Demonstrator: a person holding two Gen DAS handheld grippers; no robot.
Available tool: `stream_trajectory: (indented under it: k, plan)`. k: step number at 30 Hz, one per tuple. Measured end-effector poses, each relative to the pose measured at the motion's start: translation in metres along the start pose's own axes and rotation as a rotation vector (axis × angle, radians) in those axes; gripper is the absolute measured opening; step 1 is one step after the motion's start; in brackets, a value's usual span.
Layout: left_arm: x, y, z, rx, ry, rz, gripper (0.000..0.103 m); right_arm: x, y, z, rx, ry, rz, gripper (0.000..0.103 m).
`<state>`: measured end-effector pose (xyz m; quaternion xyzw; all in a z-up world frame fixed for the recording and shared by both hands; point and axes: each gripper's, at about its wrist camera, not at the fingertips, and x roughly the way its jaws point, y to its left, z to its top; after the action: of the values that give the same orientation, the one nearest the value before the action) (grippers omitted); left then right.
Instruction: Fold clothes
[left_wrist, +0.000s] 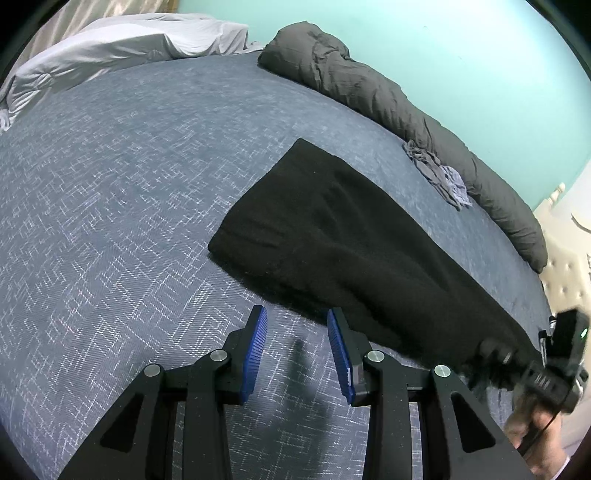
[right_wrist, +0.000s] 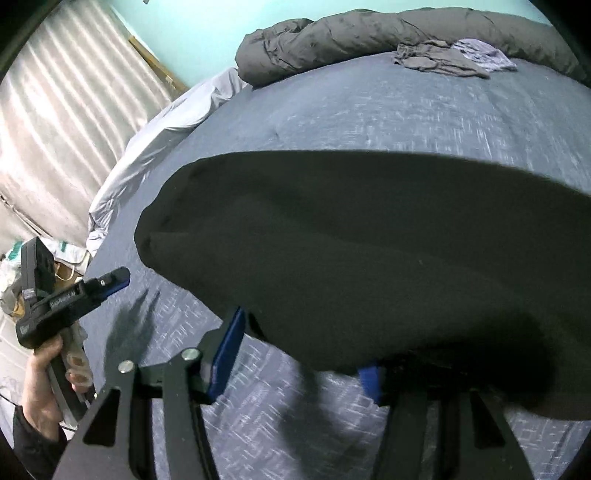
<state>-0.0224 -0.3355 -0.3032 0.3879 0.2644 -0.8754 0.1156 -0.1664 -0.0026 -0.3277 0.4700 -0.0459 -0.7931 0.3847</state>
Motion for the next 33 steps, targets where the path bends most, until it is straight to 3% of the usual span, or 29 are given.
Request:
stream_trajectory:
  k: [1, 3, 10, 19, 22, 30, 33]
  plan:
    - [0.000, 0.000, 0.000, -0.002, 0.000, 0.000, 0.037, -0.004, 0.000, 0.008, 0.005, -0.026, -0.006, 0.038]
    - [0.001, 0.000, 0.001, -0.002, -0.001, 0.000, 0.037, -0.010, -0.005, 0.026, 0.036, -0.067, 0.000, 0.034]
    - [0.004, -0.002, 0.001, 0.009, 0.003, 0.002, 0.037, 0.010, -0.044, 0.064, 0.217, -0.066, 0.010, 0.035]
    - [0.012, -0.007, 0.007, 0.029, 0.006, -0.018, 0.037, -0.002, -0.063, 0.051, 0.266, -0.123, 0.045, 0.049]
    - [0.019, -0.004, 0.011, -0.006, 0.009, -0.032, 0.055, -0.008, -0.059, 0.047, 0.199, -0.120, 0.021, 0.050]
    - [0.045, 0.031, 0.022, -0.207, 0.021, -0.082, 0.056, -0.018, -0.051, 0.028, 0.145, -0.118, 0.038, 0.053]
    - [0.051, 0.036, 0.026, -0.220, 0.018, -0.096, 0.056, -0.021, -0.051, 0.021, 0.143, -0.117, 0.038, 0.053]
